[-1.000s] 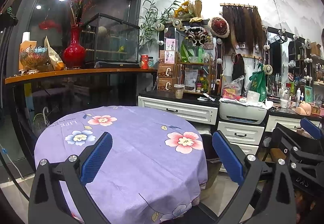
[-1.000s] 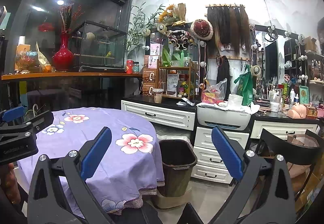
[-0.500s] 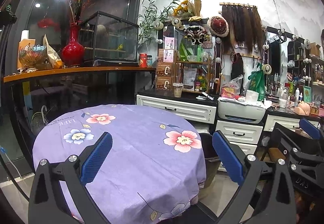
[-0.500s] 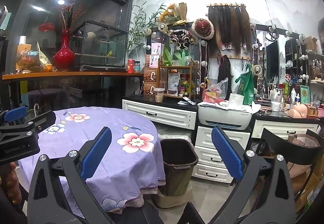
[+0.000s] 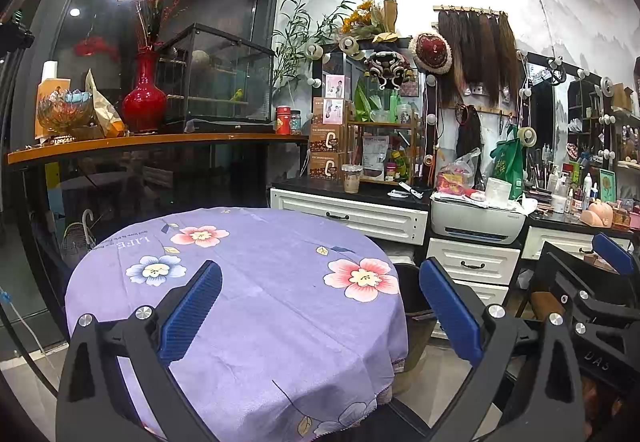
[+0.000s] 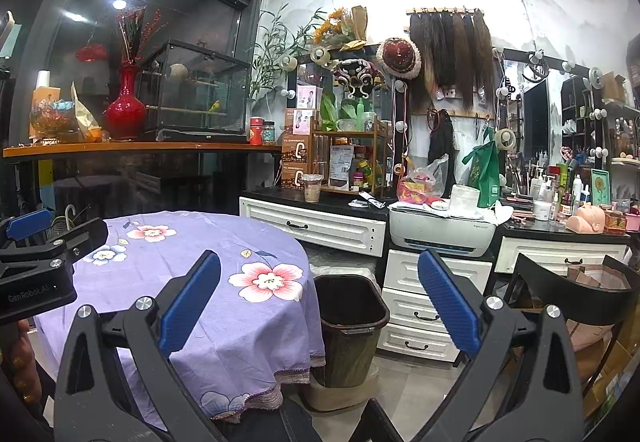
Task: Collect trash
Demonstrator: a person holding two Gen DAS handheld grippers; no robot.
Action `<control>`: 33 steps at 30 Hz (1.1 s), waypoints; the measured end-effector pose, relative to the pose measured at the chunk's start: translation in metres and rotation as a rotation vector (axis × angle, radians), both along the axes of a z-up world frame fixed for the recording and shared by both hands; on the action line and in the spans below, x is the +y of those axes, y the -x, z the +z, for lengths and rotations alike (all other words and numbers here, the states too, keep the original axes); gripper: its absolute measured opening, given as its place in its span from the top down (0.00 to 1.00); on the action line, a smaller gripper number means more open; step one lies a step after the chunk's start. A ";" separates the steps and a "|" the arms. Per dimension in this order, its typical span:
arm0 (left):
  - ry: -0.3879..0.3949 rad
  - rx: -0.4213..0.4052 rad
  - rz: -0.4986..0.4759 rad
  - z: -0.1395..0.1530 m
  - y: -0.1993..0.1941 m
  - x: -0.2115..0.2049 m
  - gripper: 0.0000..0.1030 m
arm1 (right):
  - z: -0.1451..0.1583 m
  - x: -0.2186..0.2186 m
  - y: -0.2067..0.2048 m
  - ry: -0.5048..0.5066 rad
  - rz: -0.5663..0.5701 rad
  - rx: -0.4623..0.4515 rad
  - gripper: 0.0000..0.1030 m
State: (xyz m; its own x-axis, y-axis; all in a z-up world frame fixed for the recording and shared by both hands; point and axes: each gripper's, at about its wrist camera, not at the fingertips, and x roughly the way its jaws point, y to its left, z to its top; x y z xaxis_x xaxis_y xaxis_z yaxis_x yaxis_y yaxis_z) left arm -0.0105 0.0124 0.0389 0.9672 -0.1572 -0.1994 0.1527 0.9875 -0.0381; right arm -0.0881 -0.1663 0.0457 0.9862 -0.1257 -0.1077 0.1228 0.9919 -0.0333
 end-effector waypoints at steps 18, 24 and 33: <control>-0.016 -0.009 0.014 0.002 -0.001 0.004 0.05 | -0.002 0.001 0.000 -0.002 0.003 0.005 0.05; -0.017 -0.010 0.014 0.002 -0.002 0.004 0.05 | -0.003 0.002 0.000 -0.003 0.004 0.007 0.05; -0.009 -0.001 0.011 0.000 -0.002 0.006 0.05 | -0.006 0.002 0.000 -0.006 0.006 0.011 0.05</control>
State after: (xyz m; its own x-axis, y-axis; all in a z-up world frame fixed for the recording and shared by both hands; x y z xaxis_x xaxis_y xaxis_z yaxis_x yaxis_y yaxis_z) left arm -0.0084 0.0185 0.0388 0.9690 -0.1445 -0.2002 0.1416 0.9895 -0.0288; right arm -0.0881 -0.1639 0.0396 0.9856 -0.1194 -0.1194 0.1167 0.9927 -0.0292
